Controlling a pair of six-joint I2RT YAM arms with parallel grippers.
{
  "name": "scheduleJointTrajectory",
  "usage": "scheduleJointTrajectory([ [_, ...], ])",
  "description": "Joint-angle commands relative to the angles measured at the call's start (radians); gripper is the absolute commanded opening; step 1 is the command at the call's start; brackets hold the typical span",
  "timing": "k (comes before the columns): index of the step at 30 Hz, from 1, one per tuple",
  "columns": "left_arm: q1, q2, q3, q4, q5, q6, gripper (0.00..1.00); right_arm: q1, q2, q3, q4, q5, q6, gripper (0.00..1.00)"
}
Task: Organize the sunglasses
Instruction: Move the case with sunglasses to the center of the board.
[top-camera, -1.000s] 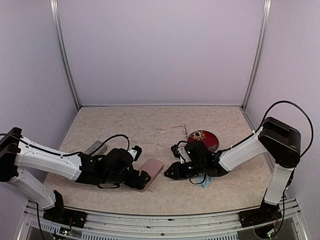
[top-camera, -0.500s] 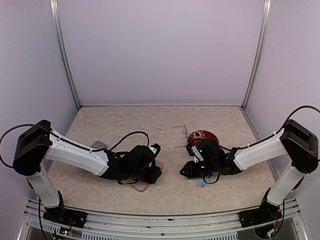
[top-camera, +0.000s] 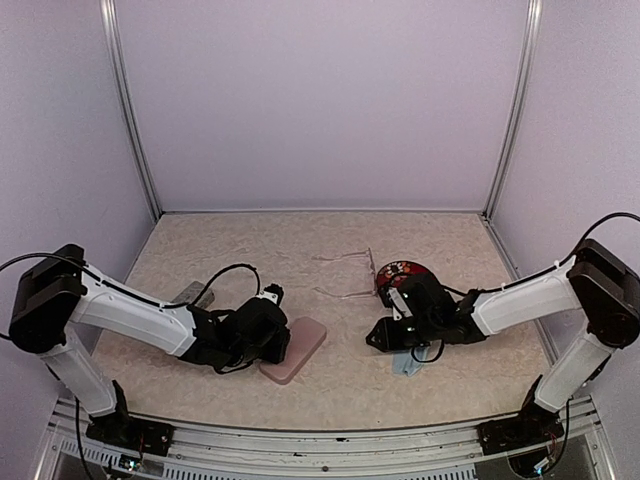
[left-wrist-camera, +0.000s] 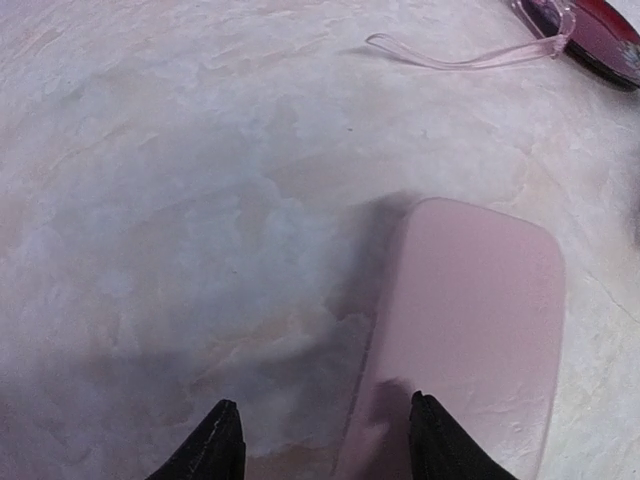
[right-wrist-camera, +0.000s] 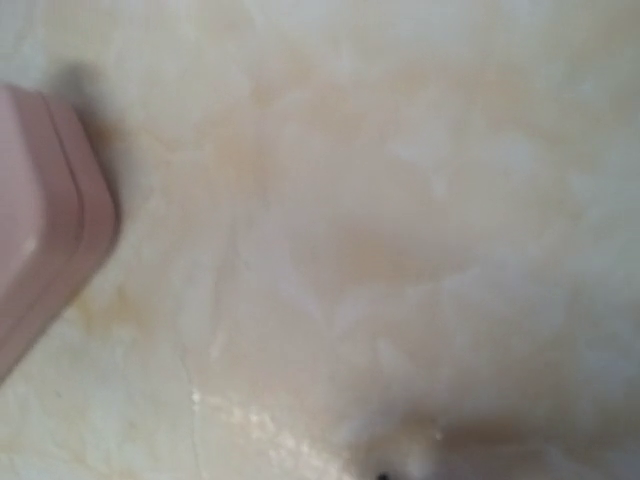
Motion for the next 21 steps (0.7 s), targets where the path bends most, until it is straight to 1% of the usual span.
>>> scheduleJointTrajectory([
  [1,0.007,-0.055,-0.063,-0.150,-0.053,-0.008,0.61,-0.018,-0.055,0.029,-0.044,0.028,-0.024,0.25],
  [4,-0.026,-0.125,-0.047,-0.137,-0.071,0.004,0.75,-0.021,-0.061,0.026,-0.046,0.030,-0.023,0.26],
  [6,-0.045,-0.152,-0.030,-0.122,-0.066,0.023,0.82,-0.022,-0.067,0.021,-0.047,0.035,-0.019,0.28],
  [9,-0.072,-0.155,0.002,-0.094,-0.045,0.068,0.86,-0.029,-0.082,0.015,-0.068,0.053,-0.019,0.31],
  [11,-0.089,-0.123,0.030,-0.079,-0.031,0.100,0.90,-0.041,-0.105,0.011,-0.096,0.072,-0.023,0.34],
  [13,-0.104,-0.068,0.068,-0.080,-0.029,0.130,0.92,-0.064,-0.131,0.010,-0.132,0.091,-0.029,0.39],
  [17,-0.153,0.074,0.167,-0.118,-0.072,0.182,0.98,-0.122,-0.193,0.018,-0.215,0.135,-0.055,0.51],
  [21,-0.168,0.191,0.254,-0.191,-0.133,0.177,0.99,-0.181,-0.228,0.042,-0.271,0.176,-0.098,0.60],
])
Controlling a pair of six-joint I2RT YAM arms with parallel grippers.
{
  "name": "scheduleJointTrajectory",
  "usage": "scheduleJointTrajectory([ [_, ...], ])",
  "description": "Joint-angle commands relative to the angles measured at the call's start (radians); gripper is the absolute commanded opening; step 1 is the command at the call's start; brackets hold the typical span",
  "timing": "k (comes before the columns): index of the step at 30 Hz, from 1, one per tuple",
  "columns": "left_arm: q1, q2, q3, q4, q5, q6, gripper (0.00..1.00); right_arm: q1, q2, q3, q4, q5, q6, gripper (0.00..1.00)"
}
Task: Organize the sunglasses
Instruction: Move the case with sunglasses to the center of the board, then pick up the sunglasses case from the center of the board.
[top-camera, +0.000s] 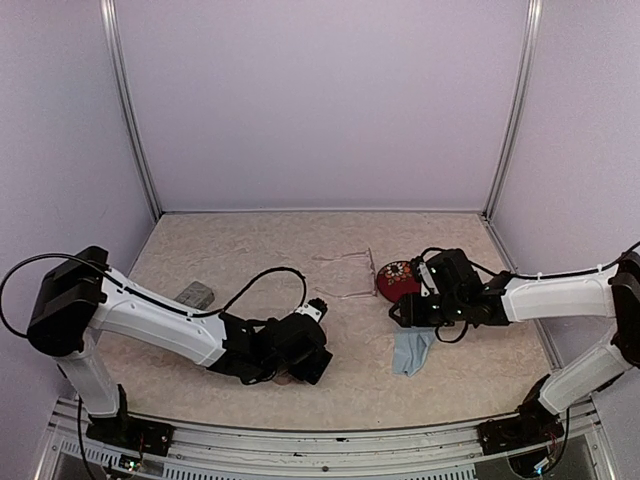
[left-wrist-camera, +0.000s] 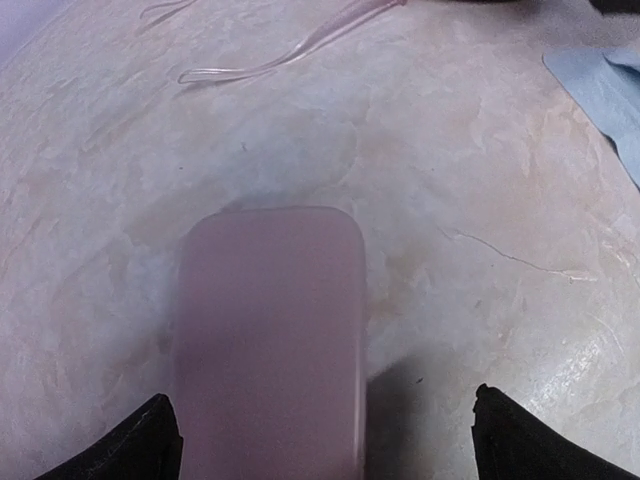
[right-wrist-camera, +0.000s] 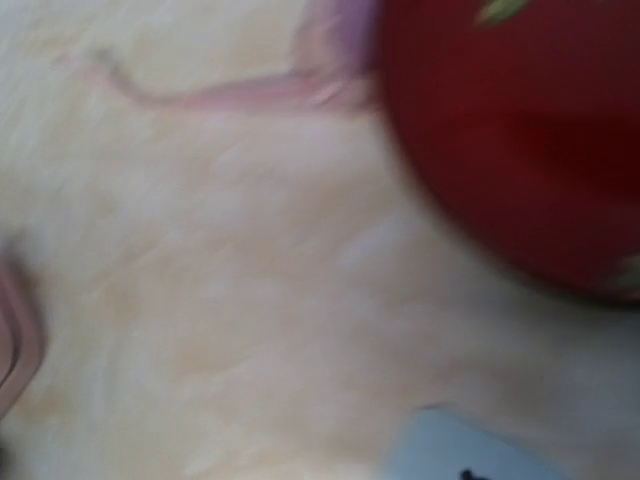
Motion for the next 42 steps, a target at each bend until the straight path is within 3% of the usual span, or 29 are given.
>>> scheduleJointTrajectory([
  [1,-0.014,0.106,0.076,-0.094,-0.088,0.025,0.99,-0.058,-0.031,0.045,-0.104,0.075,-0.059,0.62],
  [10,0.064,0.061,0.011,-0.172,-0.160,-0.045,0.99,-0.065,0.037,0.127,-0.112,0.091,-0.110,0.64],
  [23,0.415,-0.374,-0.229,-0.094,0.082,-0.017,0.99,-0.065,0.018,0.025,0.035,-0.039,-0.091,0.64],
  [27,0.595,-0.475,-0.268,-0.083,0.180,-0.004,0.99,-0.064,0.009,0.011,0.076,-0.073,-0.093,0.64],
  [30,0.718,-0.471,-0.268,-0.095,0.213,0.015,0.99,-0.064,0.013,0.009,0.105,-0.105,-0.103,0.64],
  [36,0.843,-0.399,-0.247,-0.127,0.183,0.033,0.99,-0.064,0.047,0.033,0.124,-0.151,-0.137,0.64],
  [42,0.976,-0.358,-0.243,-0.100,0.291,0.053,0.99,-0.064,0.087,0.042,0.161,-0.201,-0.155,0.64],
])
